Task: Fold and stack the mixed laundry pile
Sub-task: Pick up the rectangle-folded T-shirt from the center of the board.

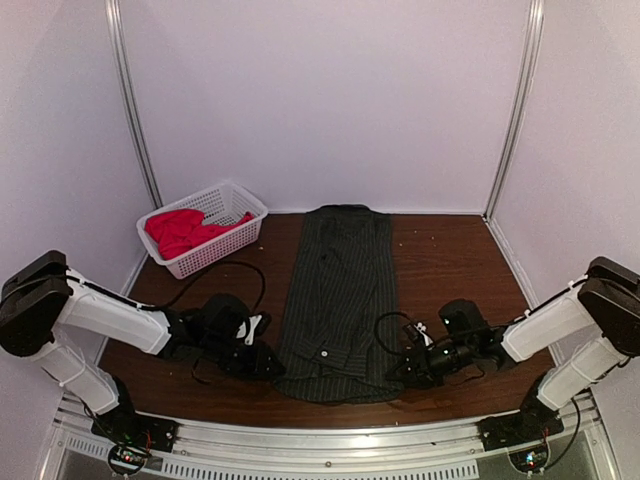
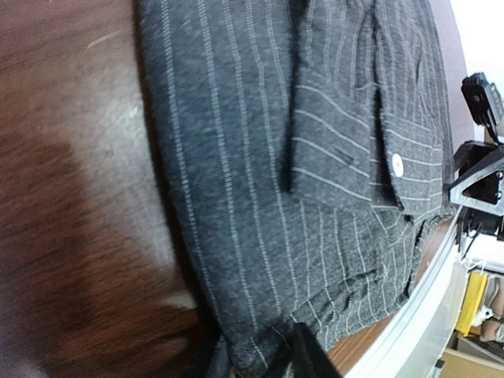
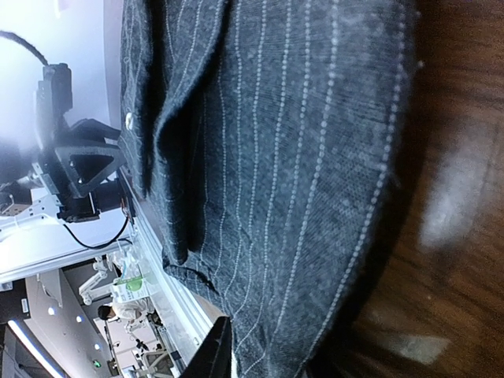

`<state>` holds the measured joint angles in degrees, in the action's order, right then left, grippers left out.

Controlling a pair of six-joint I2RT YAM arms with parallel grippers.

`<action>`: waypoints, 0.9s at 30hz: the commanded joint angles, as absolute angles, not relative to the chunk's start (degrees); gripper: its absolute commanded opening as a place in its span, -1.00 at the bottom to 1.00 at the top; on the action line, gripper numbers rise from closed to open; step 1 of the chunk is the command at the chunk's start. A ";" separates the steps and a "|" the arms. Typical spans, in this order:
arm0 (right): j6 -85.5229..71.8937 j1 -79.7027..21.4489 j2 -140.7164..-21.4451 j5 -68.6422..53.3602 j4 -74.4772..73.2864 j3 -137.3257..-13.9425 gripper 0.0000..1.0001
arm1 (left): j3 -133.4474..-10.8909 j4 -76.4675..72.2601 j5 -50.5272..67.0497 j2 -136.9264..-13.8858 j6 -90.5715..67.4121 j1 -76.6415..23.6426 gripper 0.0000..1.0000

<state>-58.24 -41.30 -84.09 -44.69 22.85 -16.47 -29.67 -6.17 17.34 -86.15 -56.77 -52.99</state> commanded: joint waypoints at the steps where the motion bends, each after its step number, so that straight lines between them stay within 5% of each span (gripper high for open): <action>1: -57.99 -42.09 -86.91 -42.30 22.61 -15.73 -0.57 | -28.74 -6.63 18.15 -87.33 -55.29 -53.42 -0.59; 5: -58.27 -43.78 -84.39 -42.32 22.85 -14.92 -1.00 | -28.13 -6.19 18.95 -85.18 -54.76 -53.79 -1.00; 16: -63.85 -49.48 -61.56 -33.91 12.20 -10.21 -1.00 | -24.35 2.69 17.92 -69.66 -55.25 -55.69 -1.00; 27: -58.87 -48.87 -66.44 -33.52 10.34 -18.47 -1.00 | -34.13 5.20 17.39 -73.78 -51.67 -55.32 -1.00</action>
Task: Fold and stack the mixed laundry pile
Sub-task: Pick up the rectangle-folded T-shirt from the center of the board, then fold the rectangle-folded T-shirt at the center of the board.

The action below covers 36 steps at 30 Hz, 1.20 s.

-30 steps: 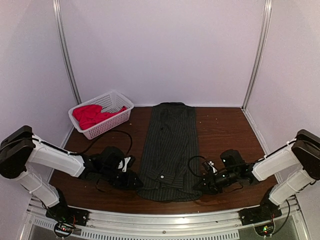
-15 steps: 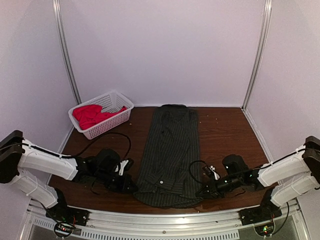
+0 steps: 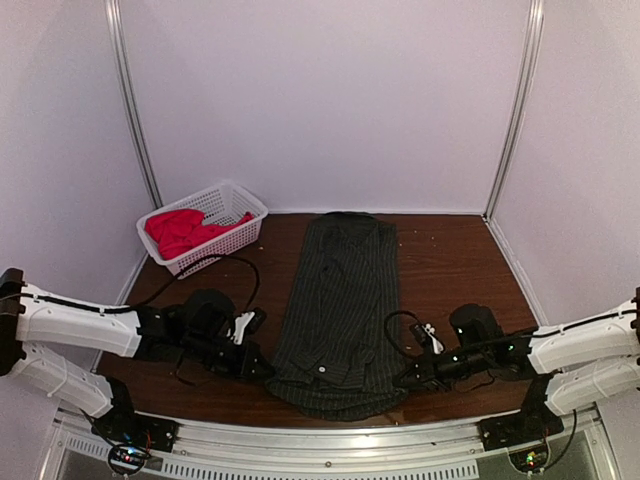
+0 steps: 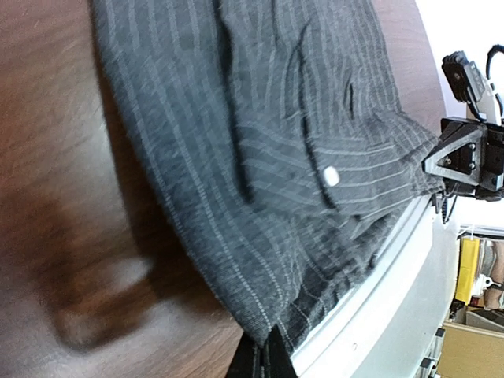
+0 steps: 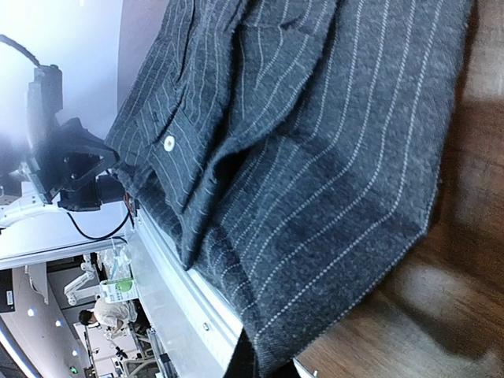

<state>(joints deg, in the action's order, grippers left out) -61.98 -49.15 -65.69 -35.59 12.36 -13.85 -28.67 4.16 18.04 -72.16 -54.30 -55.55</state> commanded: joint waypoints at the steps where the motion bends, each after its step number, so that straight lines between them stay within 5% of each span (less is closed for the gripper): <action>1: -58.24 -48.40 -66.71 -33.80 9.72 -19.33 -1.00 | -35.45 5.60 17.68 -74.40 -51.29 -55.29 -1.00; 11: -48.88 -35.45 -70.11 -39.06 2.44 -33.70 -1.00 | -52.03 10.69 21.77 -83.24 -44.08 -45.60 -1.00; 23: -40.35 -19.89 -102.85 -45.31 2.65 -61.35 -1.00 | -85.92 11.92 26.26 -116.55 -39.01 -33.92 -1.00; 36: -39.92 -13.44 -122.54 -48.32 6.27 -76.73 -1.00 | -104.37 11.32 24.20 -134.81 -39.99 -29.84 -1.00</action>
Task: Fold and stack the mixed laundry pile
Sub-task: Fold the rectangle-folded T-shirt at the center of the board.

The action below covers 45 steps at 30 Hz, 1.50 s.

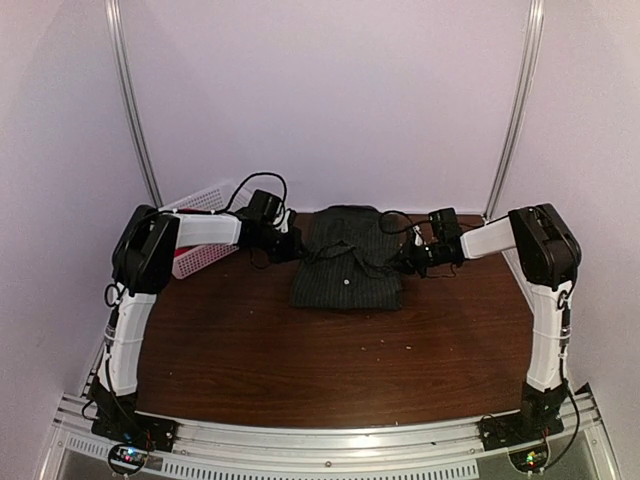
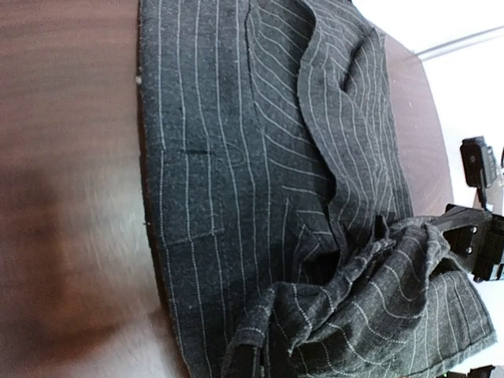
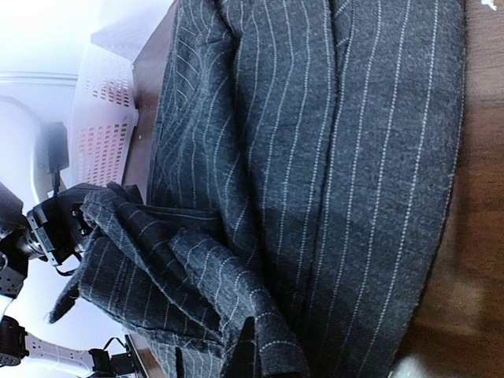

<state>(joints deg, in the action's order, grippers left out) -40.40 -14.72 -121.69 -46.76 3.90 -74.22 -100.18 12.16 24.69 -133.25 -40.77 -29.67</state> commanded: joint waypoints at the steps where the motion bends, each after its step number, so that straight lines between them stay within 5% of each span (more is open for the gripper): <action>1: -39.98 -13.23 -122.52 -48.59 6.46 -76.99 -1.00 | -104.62 11.27 24.24 -134.90 -39.87 -29.76 -1.00; 11: -41.92 -11.32 -120.74 -50.78 9.23 -78.46 -1.00 | -105.41 9.43 22.48 -132.72 -37.56 -29.32 -1.00; 23: -45.62 -9.38 -131.47 -50.07 13.29 -86.05 -0.99 | -120.23 10.30 22.49 -146.34 -38.59 -28.20 -0.87; 26: -46.78 -8.76 -133.06 -50.21 12.99 -88.23 -0.74 | -123.37 11.49 23.05 -148.12 -37.96 -27.51 -0.63; 30: -46.40 -8.19 -130.57 -49.78 11.69 -88.16 -0.01 | -124.93 14.91 21.16 -145.63 -35.50 -26.78 0.21; 35: -45.13 -6.20 -121.53 -48.61 9.32 -84.97 0.36 | -121.77 18.43 18.58 -138.14 -33.07 -24.77 0.92; 41: -38.12 -6.41 -113.12 -47.15 0.47 -81.05 0.46 | -111.57 19.71 17.51 -129.07 -27.91 -23.99 0.95; 45: -36.26 -9.43 -109.22 -48.52 -0.98 -77.25 0.27 | -104.22 17.09 23.66 -126.16 -25.28 -24.76 0.94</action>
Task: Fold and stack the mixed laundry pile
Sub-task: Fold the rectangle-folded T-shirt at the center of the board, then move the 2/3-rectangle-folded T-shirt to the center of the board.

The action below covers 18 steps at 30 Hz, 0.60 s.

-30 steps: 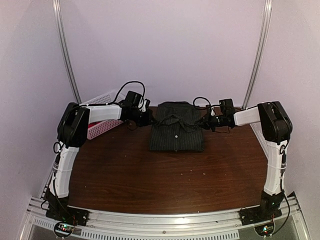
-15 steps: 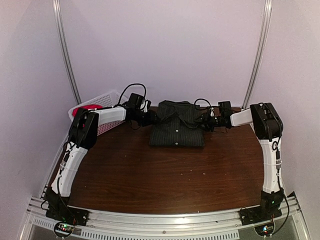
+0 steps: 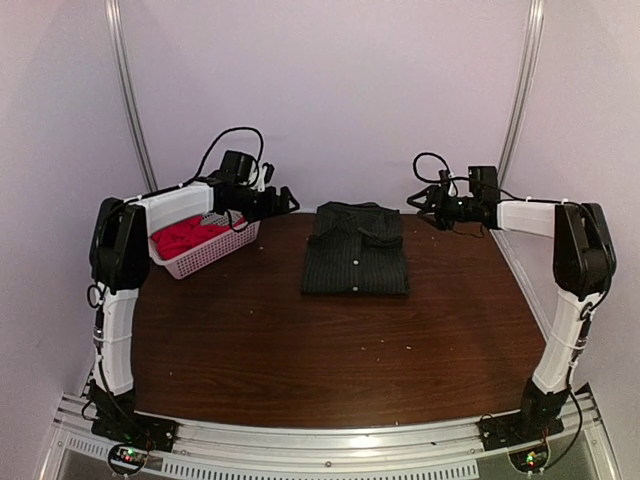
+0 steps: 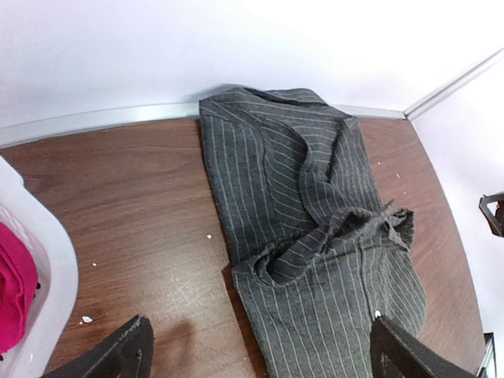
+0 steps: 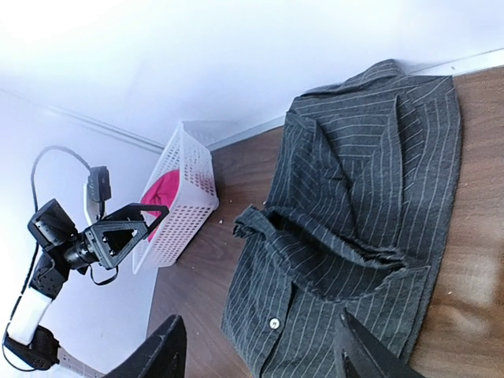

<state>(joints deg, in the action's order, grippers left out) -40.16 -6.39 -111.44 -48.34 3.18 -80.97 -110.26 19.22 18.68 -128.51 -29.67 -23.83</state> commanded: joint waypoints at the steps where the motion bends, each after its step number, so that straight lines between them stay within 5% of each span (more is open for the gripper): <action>1: -36.17 -10.57 -109.24 -49.32 -0.89 -76.43 0.20 | -102.34 15.10 25.55 -125.76 -25.12 -25.23 0.90; 7: -37.11 -17.72 -113.82 -51.57 2.02 -74.84 -0.21 | -103.53 14.21 29.95 -128.74 -22.03 -30.55 0.55; 18: -37.15 -19.25 -126.31 -47.30 0.47 -79.04 -0.36 | -105.46 15.52 26.11 -138.94 -24.42 -33.56 -0.05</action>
